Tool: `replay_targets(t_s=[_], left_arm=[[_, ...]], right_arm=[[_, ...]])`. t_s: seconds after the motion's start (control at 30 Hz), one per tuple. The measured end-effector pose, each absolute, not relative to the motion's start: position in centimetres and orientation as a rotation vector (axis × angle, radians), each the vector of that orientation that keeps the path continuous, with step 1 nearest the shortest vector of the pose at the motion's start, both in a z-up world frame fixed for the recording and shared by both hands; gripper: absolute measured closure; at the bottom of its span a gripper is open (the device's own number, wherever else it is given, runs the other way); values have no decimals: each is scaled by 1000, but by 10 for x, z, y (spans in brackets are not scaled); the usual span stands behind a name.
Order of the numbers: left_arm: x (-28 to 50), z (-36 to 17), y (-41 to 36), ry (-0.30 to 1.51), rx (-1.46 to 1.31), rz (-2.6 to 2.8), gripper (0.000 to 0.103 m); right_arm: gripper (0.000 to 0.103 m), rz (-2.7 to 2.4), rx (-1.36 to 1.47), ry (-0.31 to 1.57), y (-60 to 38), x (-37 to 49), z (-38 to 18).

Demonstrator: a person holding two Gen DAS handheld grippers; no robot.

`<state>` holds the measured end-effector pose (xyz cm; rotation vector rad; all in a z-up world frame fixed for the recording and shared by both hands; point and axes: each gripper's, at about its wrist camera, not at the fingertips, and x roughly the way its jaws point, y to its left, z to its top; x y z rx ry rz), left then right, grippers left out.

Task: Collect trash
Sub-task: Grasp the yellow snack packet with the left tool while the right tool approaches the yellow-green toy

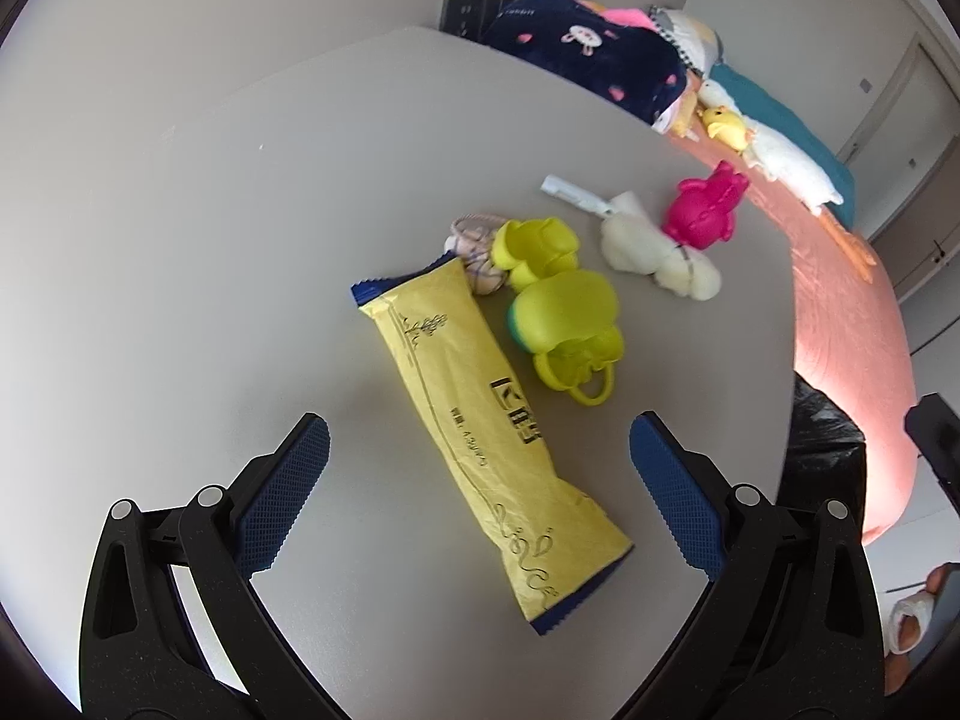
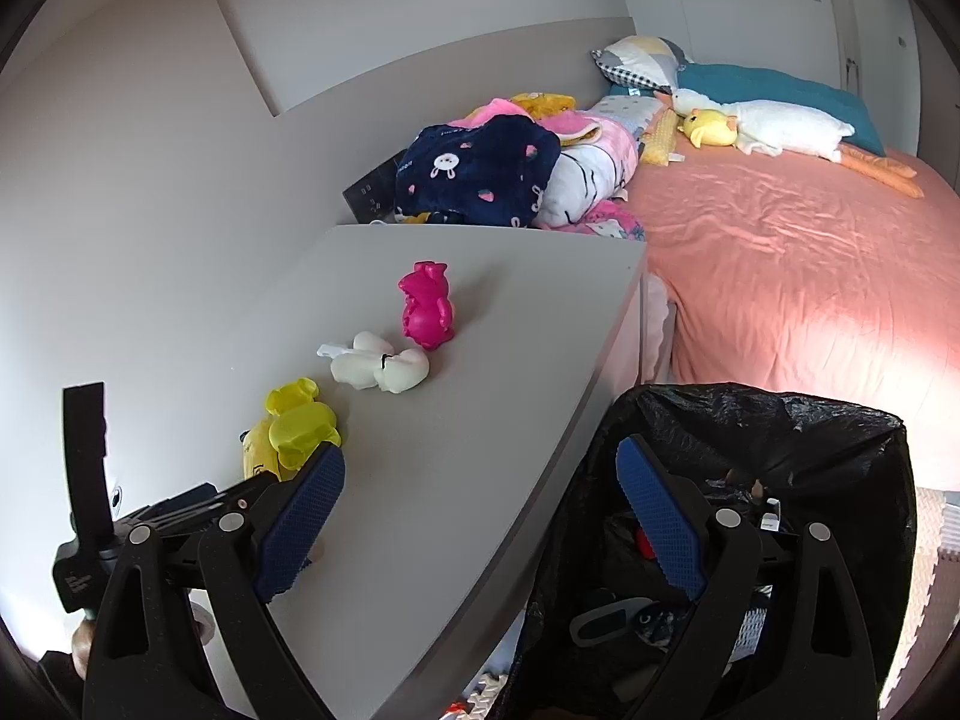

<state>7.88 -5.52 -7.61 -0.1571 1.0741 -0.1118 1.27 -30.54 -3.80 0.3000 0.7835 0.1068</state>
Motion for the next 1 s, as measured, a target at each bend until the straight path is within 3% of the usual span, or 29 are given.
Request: replay_targets(t_s=[0.23, 0.4, 0.5, 0.93, 1.0], left_arm=[[83, -87, -54, 1088, -122, -79, 7], [85, -84, -57, 1087, -58, -64, 28], [86, -84, -57, 1079, -44, -48, 34], [79, -83, -44, 1085, -91, -49, 37], [76, -82, -42, 1067, -91, -46, 59]], right_arm=[[11, 114, 289, 794, -300, 19, -41], [11, 128, 280, 808, -293, 26, -43], [11, 139, 278, 816, -290, 29, -46], [11, 194, 270, 853, -267, 43, -58], [11, 206, 265, 861, -261, 45, -59]])
